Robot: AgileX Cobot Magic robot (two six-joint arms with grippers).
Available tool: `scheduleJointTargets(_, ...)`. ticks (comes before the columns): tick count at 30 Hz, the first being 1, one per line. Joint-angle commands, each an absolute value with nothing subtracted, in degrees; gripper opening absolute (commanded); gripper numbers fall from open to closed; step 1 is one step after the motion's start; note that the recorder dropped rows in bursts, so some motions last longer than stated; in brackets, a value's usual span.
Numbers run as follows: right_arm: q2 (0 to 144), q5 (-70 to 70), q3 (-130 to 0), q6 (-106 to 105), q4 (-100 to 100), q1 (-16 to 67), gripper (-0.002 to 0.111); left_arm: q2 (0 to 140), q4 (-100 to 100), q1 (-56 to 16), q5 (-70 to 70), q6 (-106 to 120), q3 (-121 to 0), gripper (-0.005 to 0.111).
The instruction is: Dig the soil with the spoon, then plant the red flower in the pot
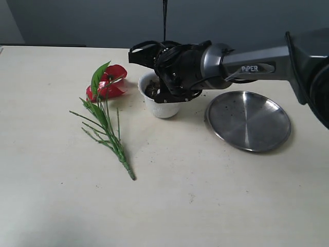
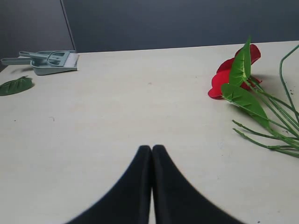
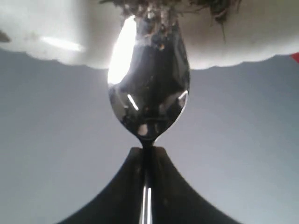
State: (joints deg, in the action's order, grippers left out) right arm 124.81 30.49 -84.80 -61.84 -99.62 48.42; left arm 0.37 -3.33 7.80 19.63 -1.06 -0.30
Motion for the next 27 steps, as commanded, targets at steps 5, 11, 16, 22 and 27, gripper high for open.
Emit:
scheduleJointTargets(5, 125.6, 29.0, -84.9, -60.8, -99.9, 48.1, -0.001, 0.0, -3.7, 7.8, 19.3, -1.1, 0.0, 0.000)
scheduleJointTargets(11, 125.6, 29.4, -82.3, -60.8, -99.9, 48.1, -0.001, 0.0, -3.7, 7.8, 19.3, -1.1, 0.0, 0.000)
scheduleJointTargets(16, 125.2, 29.9, -80.6, -60.7, -99.9, 48.8, -0.001, 0.0, -3.7, 7.8, 19.3, -1.1, 0.0, 0.000)
scheduleJointTargets(22, 124.3, 31.3, -80.0, -60.6, -99.9, 49.3, -0.001, 0.0, -3.7, 7.8, 19.3, -1.1, 0.0, 0.000)
scheduleJointTargets(27, 122.4, 32.0, -80.0, -60.4, -99.9, 49.4, -0.001, 0.0, -3.7, 7.8, 19.3, -1.1, 0.0, 0.000)
